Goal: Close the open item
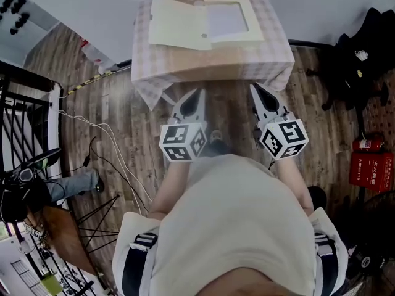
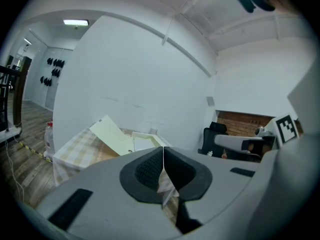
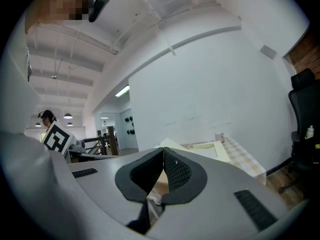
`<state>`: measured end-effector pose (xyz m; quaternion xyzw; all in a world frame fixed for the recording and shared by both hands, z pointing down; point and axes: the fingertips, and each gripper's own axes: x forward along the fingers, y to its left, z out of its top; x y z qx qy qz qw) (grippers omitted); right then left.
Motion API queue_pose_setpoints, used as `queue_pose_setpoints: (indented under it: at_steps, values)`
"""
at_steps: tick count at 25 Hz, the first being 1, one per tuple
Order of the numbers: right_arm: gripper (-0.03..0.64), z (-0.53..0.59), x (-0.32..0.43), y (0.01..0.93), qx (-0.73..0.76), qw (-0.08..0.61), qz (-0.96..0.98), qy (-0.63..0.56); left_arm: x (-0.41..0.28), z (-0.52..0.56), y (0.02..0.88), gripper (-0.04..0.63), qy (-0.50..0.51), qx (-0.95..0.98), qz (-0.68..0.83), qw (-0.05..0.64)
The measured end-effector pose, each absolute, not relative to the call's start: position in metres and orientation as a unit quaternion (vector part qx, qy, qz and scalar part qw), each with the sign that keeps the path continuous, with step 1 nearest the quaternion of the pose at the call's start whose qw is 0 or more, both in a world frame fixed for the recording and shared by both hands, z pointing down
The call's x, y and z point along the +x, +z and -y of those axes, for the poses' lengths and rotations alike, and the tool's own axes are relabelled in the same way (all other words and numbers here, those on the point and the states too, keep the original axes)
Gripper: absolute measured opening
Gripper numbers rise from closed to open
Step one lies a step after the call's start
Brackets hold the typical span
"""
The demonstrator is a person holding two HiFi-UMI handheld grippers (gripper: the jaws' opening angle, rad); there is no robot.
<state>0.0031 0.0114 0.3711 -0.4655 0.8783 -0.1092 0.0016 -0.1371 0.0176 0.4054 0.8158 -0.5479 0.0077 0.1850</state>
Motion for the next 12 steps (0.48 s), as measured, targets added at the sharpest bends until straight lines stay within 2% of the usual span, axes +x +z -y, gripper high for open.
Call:
queue_pose_setpoints:
  at_steps: [12]
  values:
    - [0.001, 0.063, -0.035, 0.374, -0.472, -0.016, -0.876, -0.102, -0.205, 0.073, 0.435, 0.006, 0.03, 0.799, 0.566, 0.202]
